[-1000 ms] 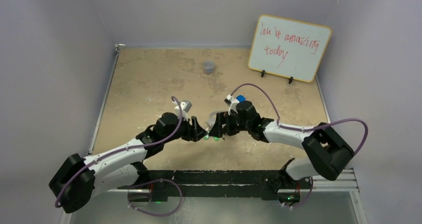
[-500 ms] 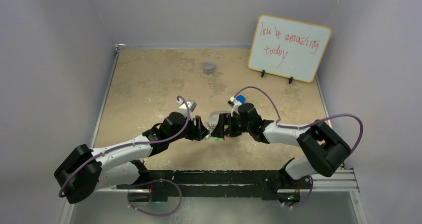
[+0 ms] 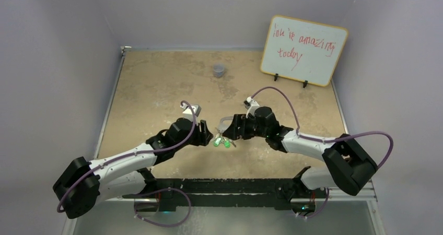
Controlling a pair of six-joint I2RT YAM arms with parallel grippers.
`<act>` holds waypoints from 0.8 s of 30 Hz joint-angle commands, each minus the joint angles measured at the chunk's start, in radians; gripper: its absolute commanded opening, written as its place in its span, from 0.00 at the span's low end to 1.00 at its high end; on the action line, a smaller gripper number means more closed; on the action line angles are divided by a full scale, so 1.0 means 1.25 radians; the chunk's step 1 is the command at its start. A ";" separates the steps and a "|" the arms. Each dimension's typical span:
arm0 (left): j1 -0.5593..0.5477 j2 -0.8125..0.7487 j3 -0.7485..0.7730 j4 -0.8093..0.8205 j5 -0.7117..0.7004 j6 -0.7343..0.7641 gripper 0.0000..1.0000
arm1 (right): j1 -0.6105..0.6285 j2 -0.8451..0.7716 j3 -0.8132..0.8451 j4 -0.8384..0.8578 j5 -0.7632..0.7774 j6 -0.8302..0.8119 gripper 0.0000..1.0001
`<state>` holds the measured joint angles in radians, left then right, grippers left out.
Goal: Remove the keys from the keyring
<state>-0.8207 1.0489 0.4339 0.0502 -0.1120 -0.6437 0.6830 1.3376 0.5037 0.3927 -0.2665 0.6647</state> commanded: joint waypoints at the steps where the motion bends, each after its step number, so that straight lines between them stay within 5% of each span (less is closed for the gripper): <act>1: -0.001 -0.039 0.036 -0.064 -0.075 0.026 0.54 | 0.023 0.015 -0.012 0.121 -0.079 0.044 0.85; 15: 0.002 -0.034 0.039 -0.082 -0.090 0.032 0.54 | 0.112 0.168 0.029 0.204 -0.071 0.097 0.85; 24: 0.002 -0.030 0.039 -0.078 -0.079 0.041 0.54 | 0.111 0.156 0.036 0.031 0.071 0.061 0.87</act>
<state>-0.8204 1.0088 0.4416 -0.0559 -0.2108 -0.6159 0.8242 1.5623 0.5297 0.5655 -0.3119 0.7681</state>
